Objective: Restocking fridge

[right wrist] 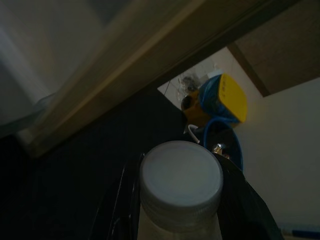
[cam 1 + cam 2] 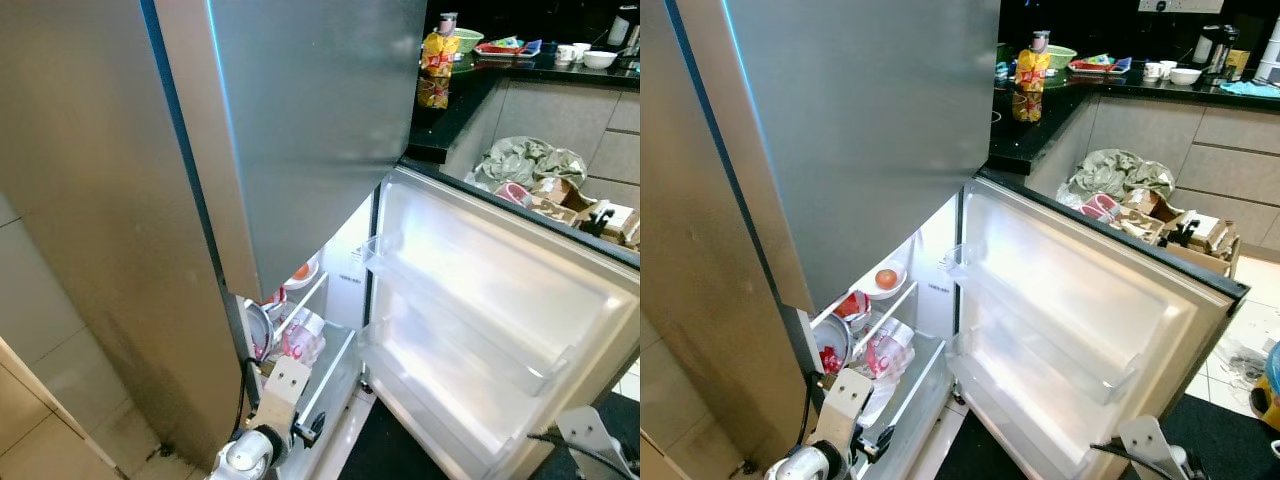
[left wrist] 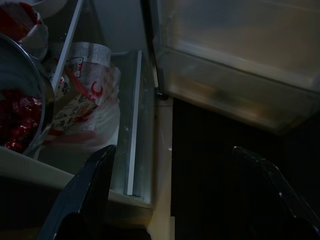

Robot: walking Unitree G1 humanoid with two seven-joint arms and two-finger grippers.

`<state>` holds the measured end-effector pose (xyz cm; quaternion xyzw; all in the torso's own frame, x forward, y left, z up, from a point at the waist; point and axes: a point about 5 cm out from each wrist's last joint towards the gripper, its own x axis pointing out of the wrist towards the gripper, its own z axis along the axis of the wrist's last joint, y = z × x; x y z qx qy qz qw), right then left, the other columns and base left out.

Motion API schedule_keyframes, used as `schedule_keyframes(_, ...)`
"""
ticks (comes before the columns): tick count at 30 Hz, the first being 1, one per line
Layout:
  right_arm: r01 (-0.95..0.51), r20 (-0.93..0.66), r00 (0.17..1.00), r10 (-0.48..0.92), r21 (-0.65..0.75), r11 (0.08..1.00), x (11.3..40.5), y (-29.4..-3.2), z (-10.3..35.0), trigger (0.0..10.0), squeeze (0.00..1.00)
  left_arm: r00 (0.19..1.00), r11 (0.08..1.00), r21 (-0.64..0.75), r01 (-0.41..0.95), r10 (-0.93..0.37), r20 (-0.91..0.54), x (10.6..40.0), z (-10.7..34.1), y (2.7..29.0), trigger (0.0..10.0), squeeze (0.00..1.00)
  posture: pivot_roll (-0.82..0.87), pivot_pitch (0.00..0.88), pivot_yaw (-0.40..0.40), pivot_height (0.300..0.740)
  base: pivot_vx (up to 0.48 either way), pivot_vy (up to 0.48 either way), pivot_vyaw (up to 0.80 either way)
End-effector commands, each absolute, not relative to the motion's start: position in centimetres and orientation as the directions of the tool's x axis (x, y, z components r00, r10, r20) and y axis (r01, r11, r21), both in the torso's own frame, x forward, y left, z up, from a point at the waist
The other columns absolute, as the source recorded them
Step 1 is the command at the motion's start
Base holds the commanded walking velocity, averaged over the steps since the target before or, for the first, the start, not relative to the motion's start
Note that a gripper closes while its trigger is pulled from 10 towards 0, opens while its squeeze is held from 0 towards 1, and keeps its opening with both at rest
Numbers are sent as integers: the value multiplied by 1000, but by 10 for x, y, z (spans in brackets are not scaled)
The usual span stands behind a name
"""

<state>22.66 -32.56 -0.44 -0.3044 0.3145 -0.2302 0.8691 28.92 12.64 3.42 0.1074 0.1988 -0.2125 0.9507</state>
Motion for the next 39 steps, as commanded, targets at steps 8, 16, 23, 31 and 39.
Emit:
schedule_keyframes(8,52,-629,711,-314,-399,915,217,-256,-46,10000,0,819,933,64,355,-277,-502,278,7,142,10000,0,-59,97,11,740,0,0,0)
schedule_keyframes(16,-76,-705,691,-158,-288,955,216,-220,-59,10000,0,764,968,-43,248,-222,-606,258,-24,153,10000,0,-58,89,6,740,0,0,0)
schedule_keyframes(23,-126,-708,697,-114,-278,952,217,-212,-59,10000,0,779,978,8,210,-163,-605,254,-28,155,10000,0,-59,84,-4,740,0,0,0)
schedule_keyframes(31,-135,-708,700,-96,-264,955,218,-213,-58,10000,0,790,984,9,177,-137,-597,258,-29,155,10000,0,-66,75,-4,740,0,-220,0)
schedule_keyframes(39,-139,-709,699,-95,-265,954,216,-215,-59,10000,0,807,982,9,187,-148,-572,263,-24,153,10000,0,-70,65,1,740,0,-406,0)
